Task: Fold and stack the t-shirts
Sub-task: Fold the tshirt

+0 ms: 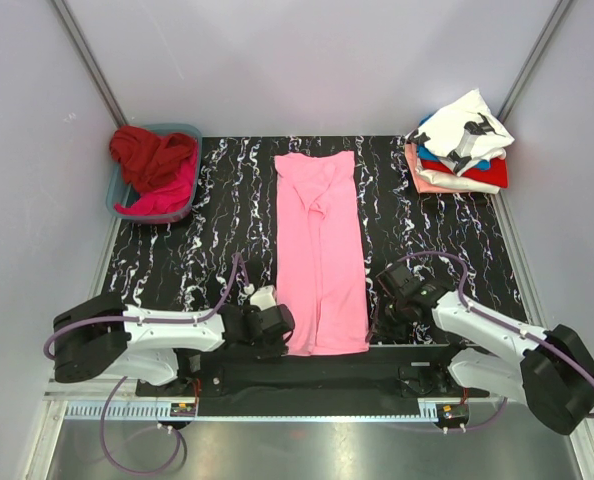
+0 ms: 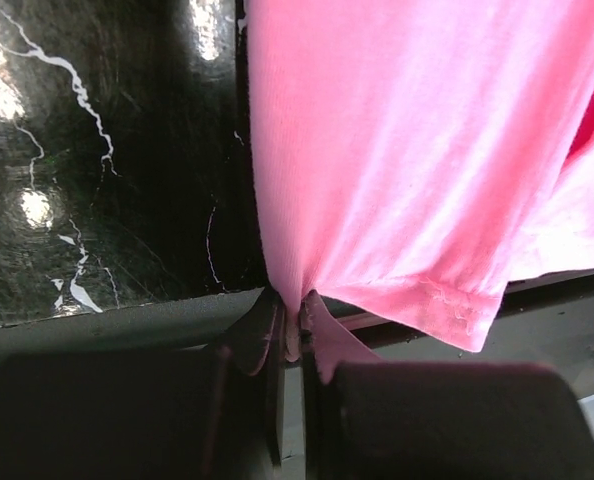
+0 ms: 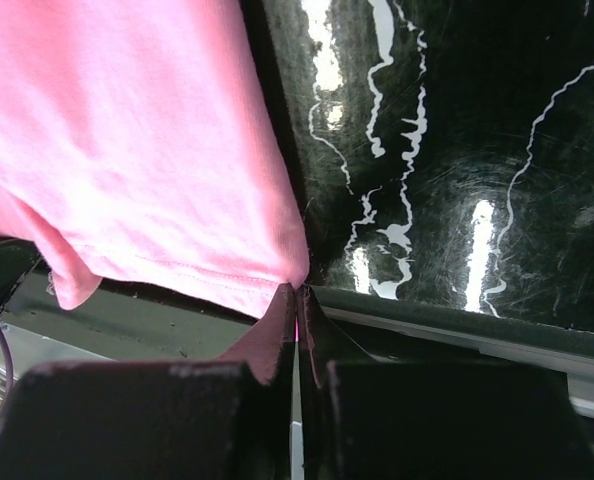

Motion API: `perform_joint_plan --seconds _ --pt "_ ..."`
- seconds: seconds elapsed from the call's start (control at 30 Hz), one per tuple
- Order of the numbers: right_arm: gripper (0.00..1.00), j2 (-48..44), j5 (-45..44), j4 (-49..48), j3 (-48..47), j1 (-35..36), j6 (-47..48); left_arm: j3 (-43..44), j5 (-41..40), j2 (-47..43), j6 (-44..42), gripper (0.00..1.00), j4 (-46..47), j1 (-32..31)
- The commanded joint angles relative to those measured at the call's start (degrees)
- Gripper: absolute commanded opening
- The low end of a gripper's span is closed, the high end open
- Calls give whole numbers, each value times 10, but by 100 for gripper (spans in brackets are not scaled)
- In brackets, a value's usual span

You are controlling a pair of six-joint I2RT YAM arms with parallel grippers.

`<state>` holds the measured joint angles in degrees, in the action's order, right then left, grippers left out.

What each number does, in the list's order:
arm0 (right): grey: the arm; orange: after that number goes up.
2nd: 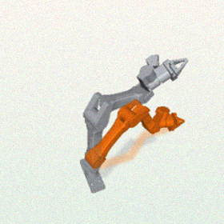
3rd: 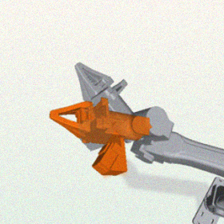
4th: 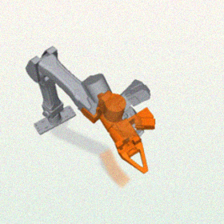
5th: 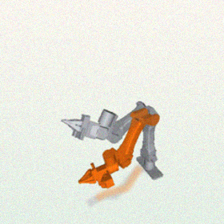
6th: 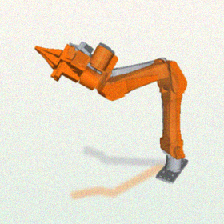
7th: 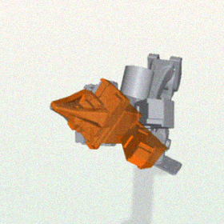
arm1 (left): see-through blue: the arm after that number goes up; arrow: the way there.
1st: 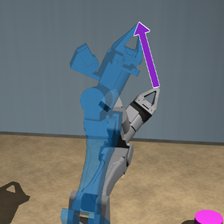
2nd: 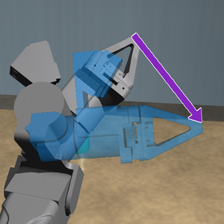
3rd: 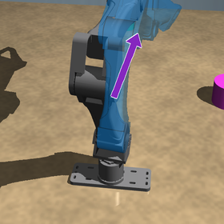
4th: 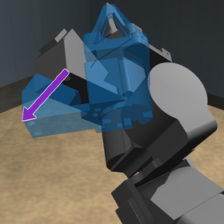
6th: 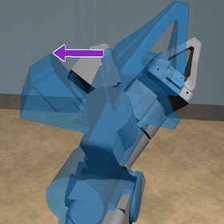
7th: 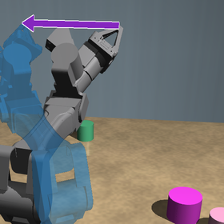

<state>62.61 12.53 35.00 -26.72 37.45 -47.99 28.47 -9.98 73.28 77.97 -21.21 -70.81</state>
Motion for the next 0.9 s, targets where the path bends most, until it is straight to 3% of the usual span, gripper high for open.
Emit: perform_joint_plan --seconds 0.0,0.27,0.5,0.73,0.87 --pt "0 -27 -14 3 -17 5 -1 25 -55 -13 -9 0 -15 -3" --pt "0 -80 -2 52 -39 7 -11 98 -72 -36 -11 0 -98 -31" --pt "0 -89 -54 114 -145 6 6 189 -74 -48 -62 3 -183 -15" --pt "0 17 -119 132 -260 0 63 243 -38 -49 -149 5 -194 96" --pt "0 76 -114 124 -320 -54 104 285 -9 -24 -216 5 -193 154"
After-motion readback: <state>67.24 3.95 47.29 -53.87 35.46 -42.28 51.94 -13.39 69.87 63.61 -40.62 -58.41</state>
